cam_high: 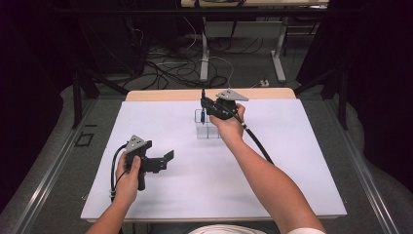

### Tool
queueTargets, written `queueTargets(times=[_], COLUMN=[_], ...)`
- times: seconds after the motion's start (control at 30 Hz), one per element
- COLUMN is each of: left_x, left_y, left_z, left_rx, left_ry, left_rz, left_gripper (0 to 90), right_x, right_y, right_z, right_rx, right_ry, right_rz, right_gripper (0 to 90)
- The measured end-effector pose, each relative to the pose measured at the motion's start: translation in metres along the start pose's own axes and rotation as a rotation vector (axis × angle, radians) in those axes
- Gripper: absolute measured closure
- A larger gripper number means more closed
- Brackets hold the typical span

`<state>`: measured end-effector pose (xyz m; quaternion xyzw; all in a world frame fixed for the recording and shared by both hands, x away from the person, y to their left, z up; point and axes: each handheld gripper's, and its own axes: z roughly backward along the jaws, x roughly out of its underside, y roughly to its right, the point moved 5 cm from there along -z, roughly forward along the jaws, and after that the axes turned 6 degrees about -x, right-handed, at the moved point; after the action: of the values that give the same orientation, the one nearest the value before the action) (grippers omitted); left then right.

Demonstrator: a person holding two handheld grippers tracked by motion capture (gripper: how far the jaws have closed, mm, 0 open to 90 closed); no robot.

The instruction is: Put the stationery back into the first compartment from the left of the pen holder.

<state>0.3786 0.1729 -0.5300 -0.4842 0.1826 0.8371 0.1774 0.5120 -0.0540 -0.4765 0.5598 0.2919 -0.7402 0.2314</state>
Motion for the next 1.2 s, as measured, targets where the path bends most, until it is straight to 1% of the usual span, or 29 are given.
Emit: queueTargets(times=[0.07,0.13,0.23,0.27,0.37,0.47,0.53,0.63,0.67,0.7,0.77,0.8,0.9,0.97,1.03,1.07,1.17,1.2], left_x=[0.0,0.0,0.0,0.0,0.0,0.0,0.0,0.0,0.0,0.0,0.0,0.0,0.0,0.0,0.0,0.0,0.0,0.0], left_y=[0.001,0.0,0.0,0.001,0.0,0.001,0.0,0.0,0.0,0.001,0.001,0.001,0.001,0.001,0.001,0.001,0.001,0.001], left_z=[0.0,0.0,0.0,0.0,0.0,0.0,0.0,0.0,0.0,0.0,0.0,0.0,0.0,0.0,0.0,0.0,0.0,0.0], left_rx=[0.002,0.001,0.0,0.003,0.0,0.003,0.0,0.0,0.0,0.001,0.001,0.002,0.001,0.001,0.0,0.0,-0.001,-0.001], left_ry=[0.0,0.0,0.0,0.001,0.0,0.001,0.0,0.0,0.0,0.003,0.004,0.004,0.004,0.004,0.004,0.004,0.004,0.005], left_rz=[0.008,0.0,-0.002,0.005,-0.001,0.005,-0.002,-0.001,-0.002,0.006,0.008,0.007,0.008,0.009,0.007,0.007,0.006,0.006], left_gripper=[0.1,0.1,0.1,0.1,0.1,0.1,0.1,0.1,0.1,0.1,0.1,0.1,0.1,0.1,0.1,0.1,0.1,0.1], right_x=[0.001,0.002,0.004,0.004,0.005,0.006,0.006,0.004,0.003,0.003,0.001,0.0,-0.002,-0.002,-0.003,-0.004,-0.006,-0.006], right_y=[0.0,0.0,0.001,0.0,0.0,0.0,0.0,0.0,0.0,0.0,0.0,-0.001,-0.002,-0.003,-0.003,-0.004,-0.004,-0.005], right_z=[0.0,0.0,-0.001,-0.001,-0.002,-0.002,-0.002,0.0,0.001,0.002,0.005,0.006,0.011,0.015,0.019,0.021,0.028,0.031], right_rx=[0.001,0.001,0.0,0.0,-0.005,-0.007,-0.011,-0.018,-0.025,-0.03,-0.029,-0.029,-0.05,-0.06,-0.063,-0.076,-0.087,-0.094], right_ry=[-0.002,-0.015,-0.019,-0.022,-0.024,-0.032,-0.033,-0.023,-0.027,-0.031,-0.033,-0.026,-0.035,-0.043,-0.032,-0.032,-0.03,-0.039], right_rz=[0.006,0.008,0.014,0.011,0.013,0.011,0.003,-0.005,-0.006,-0.007,0.004,0.01,0.012,0.004,0.016,0.015,0.043,0.026], right_gripper=[79.5,79.5,79.4,79.4,79.3,79.0,75.5,70.3,68.1,66.4,64.0,62.9,57.4,54.8,52.7,49.3,46.1,46.1])
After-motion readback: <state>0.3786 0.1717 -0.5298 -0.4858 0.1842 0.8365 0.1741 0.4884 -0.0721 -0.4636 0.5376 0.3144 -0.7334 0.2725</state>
